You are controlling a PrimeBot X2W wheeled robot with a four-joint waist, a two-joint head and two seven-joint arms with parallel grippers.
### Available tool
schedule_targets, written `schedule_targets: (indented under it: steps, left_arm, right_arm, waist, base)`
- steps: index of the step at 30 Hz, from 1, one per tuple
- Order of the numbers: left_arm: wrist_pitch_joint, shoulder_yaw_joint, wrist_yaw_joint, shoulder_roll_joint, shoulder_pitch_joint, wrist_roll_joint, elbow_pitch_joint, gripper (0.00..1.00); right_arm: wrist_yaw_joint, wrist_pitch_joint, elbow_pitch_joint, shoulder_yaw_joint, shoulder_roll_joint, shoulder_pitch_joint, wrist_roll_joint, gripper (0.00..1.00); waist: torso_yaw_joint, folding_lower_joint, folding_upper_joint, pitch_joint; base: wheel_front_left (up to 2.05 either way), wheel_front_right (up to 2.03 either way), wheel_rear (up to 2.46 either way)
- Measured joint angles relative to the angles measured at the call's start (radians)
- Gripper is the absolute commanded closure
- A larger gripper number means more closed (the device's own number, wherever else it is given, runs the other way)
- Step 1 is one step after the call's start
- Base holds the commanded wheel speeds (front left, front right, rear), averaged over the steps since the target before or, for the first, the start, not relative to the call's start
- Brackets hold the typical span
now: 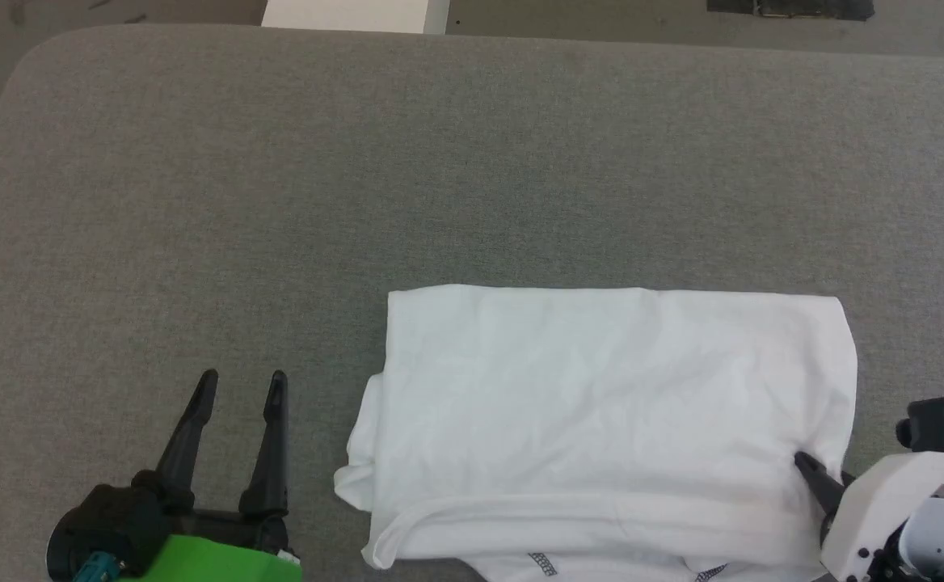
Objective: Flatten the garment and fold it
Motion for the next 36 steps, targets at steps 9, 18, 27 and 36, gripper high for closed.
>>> schedule_targets:
  steps: [9, 18, 27, 36]
  left_arm:
    - [0.0, 0.002, -0.009, -0.013, -0.008, -0.002, 0.011, 0.0]
    - [0.0, 0.006, -0.026, -0.038, -0.008, -0.002, 0.029, 0.0]
    - [0.0, 0.005, -0.053, -0.06, -0.009, -0.002, 0.054, 0.0]
    - [0.0, 0.004, -0.078, -0.085, -0.023, -0.002, 0.077, 0.0]
  right_arm:
    - [0.002, -0.025, 0.017, -0.062, 0.02, -0.036, -0.017, 1.0]
    - [0.001, 0.014, -0.053, -0.259, -0.029, -0.044, -0.047, 1.0]
    - [0.001, 0.176, -0.29, -0.143, -0.035, -0.045, -0.045, 1.0]
    - [0.001, 0.342, -0.432, 0.155, -0.044, -0.07, 0.009, 1.0]
  waist:
    - [-0.005, 0.0, 0.0, -0.012]
    - [-0.024, 0.0001, 0.0, -0.018]
    - [-0.045, 0.0, 0.0, -0.021]
    - [-0.025, 0.0001, 0.0, -0.035]
  base:
    - [0.0, 0.0, 0.0]
    - [0.0, 0.0, 0.0]
    - [0.0, 0.0, 0.0]
    - [0.0, 0.0, 0.0]
